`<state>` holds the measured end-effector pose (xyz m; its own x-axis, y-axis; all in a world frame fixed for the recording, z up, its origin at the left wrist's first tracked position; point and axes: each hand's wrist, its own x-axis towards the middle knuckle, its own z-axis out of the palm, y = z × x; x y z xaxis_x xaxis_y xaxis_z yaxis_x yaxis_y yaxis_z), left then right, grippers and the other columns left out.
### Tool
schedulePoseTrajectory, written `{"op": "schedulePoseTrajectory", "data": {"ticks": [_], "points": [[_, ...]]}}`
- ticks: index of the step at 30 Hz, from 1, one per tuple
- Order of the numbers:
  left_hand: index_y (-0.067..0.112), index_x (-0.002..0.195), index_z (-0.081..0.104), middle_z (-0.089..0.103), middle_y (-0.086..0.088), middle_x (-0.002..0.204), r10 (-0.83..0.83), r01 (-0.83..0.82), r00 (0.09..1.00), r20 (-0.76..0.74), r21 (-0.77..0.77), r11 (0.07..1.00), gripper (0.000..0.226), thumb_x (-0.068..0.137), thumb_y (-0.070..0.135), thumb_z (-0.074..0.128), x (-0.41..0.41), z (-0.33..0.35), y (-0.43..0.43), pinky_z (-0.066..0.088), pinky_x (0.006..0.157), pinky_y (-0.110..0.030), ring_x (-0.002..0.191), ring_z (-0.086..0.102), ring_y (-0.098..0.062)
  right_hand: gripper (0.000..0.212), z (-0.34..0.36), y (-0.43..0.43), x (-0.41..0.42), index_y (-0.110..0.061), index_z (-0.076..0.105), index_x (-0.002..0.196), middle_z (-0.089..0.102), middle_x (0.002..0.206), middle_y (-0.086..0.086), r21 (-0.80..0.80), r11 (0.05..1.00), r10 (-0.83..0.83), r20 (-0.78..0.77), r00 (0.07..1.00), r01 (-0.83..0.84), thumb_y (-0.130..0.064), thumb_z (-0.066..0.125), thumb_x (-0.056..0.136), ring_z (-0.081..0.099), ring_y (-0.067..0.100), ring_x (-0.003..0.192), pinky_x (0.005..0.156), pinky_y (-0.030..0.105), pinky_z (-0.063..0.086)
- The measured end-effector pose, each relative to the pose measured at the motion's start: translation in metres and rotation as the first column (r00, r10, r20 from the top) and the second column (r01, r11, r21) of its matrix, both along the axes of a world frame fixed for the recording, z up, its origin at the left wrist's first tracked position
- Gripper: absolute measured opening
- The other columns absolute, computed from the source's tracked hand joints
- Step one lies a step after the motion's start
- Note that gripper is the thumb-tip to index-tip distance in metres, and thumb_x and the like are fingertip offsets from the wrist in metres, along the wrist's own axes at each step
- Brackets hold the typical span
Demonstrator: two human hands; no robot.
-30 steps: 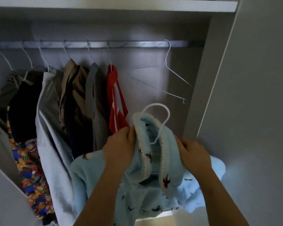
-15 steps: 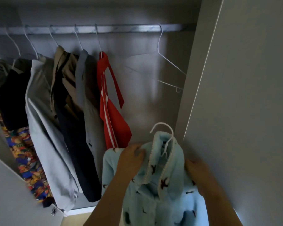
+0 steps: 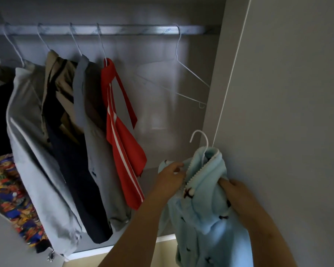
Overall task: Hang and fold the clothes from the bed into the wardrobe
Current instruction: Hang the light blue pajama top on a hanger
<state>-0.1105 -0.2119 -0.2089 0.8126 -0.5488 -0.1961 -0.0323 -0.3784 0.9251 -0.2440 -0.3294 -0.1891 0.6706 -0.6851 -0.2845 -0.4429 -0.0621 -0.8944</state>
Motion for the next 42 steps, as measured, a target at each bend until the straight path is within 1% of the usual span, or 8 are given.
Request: {"op": "schedulePoseTrajectory", "data": {"ticks": [4, 9, 14, 18, 25, 29, 33, 42], "points": [[0.014, 0.115, 0.061, 0.062, -0.005, 0.118, 0.027, -0.026, 0.999, 0.016, -0.049, 0.998, 0.025, 0.093, 0.016, 0.051, 0.03, 0.007, 0.002, 0.042, 0.087, -0.022, 0.103, 0.057, -0.014, 0.031, 0.007, 0.004, 0.035, -0.013, 0.061, 0.078, 0.069, 0.079, 0.01, -0.003, 1.0, 0.014, 0.06, 0.998, -0.013, -0.04, 0.051, 0.091, 0.065, 0.025, 0.075, 0.075, 0.043, 0.053], [0.03, 0.093, 0.061, 0.064, 0.006, 0.101, 0.098, -0.083, 0.988, 0.117, -0.128, 0.988, 0.012, 0.091, 0.021, 0.053, 0.093, 0.036, 0.01, 0.046, 0.088, -0.028, 0.093, 0.059, -0.011, 0.022, 0.025, 0.006, 0.101, -0.022, 0.059, 0.077, 0.067, 0.073, -0.001, 0.026, 1.0, 0.0, 0.184, 0.983, -0.005, -0.039, 0.053, 0.09, 0.064, 0.013, 0.067, 0.054, 0.024, 0.048], [0.033, 0.091, 0.061, 0.06, 0.017, 0.09, 0.17, -0.09, 0.944, 0.282, -0.276, 0.957, 0.015, 0.092, 0.021, 0.052, 0.161, 0.091, 0.024, 0.041, 0.07, -0.011, 0.081, 0.053, 0.007, 0.016, 0.066, 0.012, 0.181, -0.024, 0.06, 0.077, 0.066, 0.071, -0.005, 0.122, 0.992, -0.05, 0.311, 0.949, 0.012, -0.033, 0.057, 0.09, 0.063, 0.013, 0.068, 0.053, 0.024, 0.047], [0.035, 0.085, 0.062, 0.059, 0.025, 0.079, 0.276, -0.085, 0.823, 0.496, -0.373, 0.924, 0.021, 0.09, 0.016, 0.055, 0.208, 0.137, 0.042, 0.039, 0.071, 0.0, 0.074, 0.055, 0.011, 0.016, 0.105, 0.018, 0.244, -0.018, 0.062, 0.075, 0.066, 0.071, 0.002, 0.115, 0.992, -0.102, 0.425, 0.899, 0.058, -0.022, 0.057, 0.09, 0.061, 0.016, 0.064, 0.053, 0.026, 0.049], [0.011, 0.102, 0.067, 0.063, -0.003, 0.105, 0.236, -0.146, 0.537, 0.81, -0.186, 0.972, 0.017, 0.089, 0.014, 0.056, 0.284, 0.164, 0.058, 0.042, 0.093, -0.034, 0.102, 0.056, -0.022, 0.012, 0.164, 0.031, 0.345, -0.005, 0.06, 0.078, 0.058, 0.07, 0.014, 0.016, 0.989, -0.13, 0.579, 0.805, 0.147, -0.015, 0.06, 0.086, 0.054, 0.023, 0.061, 0.061, 0.032, 0.046], [0.017, 0.116, 0.06, 0.05, -0.004, 0.126, 0.175, -0.184, 0.62, 0.765, -0.075, 0.98, 0.027, 0.09, 0.017, 0.054, 0.309, 0.155, 0.06, 0.038, 0.1, -0.037, 0.117, 0.046, -0.022, 0.009, 0.178, 0.032, 0.383, -0.002, 0.057, 0.082, 0.054, 0.065, 0.011, -0.038, 0.991, -0.083, 0.59, 0.803, 0.13, -0.008, 0.055, 0.088, 0.052, 0.021, 0.058, 0.056, 0.026, 0.045], [0.02, 0.117, 0.056, 0.044, -0.002, 0.129, 0.15, -0.165, 0.72, 0.678, -0.044, 0.985, 0.028, 0.089, 0.016, 0.055, 0.323, 0.143, 0.064, 0.039, 0.096, -0.029, 0.114, 0.047, -0.017, 0.013, 0.162, 0.034, 0.412, 0.003, 0.054, 0.077, 0.05, 0.06, 0.01, -0.146, 0.987, 0.014, 0.458, 0.889, 0.06, 0.005, 0.046, 0.088, 0.046, 0.018, 0.053, 0.033, 0.013, 0.036], [0.022, 0.112, 0.059, 0.049, -0.002, 0.124, 0.189, -0.105, 0.817, 0.545, -0.181, 0.978, 0.027, 0.091, 0.009, 0.05, 0.324, 0.122, 0.058, 0.041, 0.096, -0.026, 0.108, 0.052, -0.013, 0.012, 0.119, 0.028, 0.422, -0.007, 0.049, 0.093, 0.053, 0.077, 0.003, -0.164, 0.967, -0.108, 0.425, 0.899, 0.194, -0.018, 0.053, 0.091, 0.048, 0.011, 0.066, 0.049, 0.024, 0.037]]}}
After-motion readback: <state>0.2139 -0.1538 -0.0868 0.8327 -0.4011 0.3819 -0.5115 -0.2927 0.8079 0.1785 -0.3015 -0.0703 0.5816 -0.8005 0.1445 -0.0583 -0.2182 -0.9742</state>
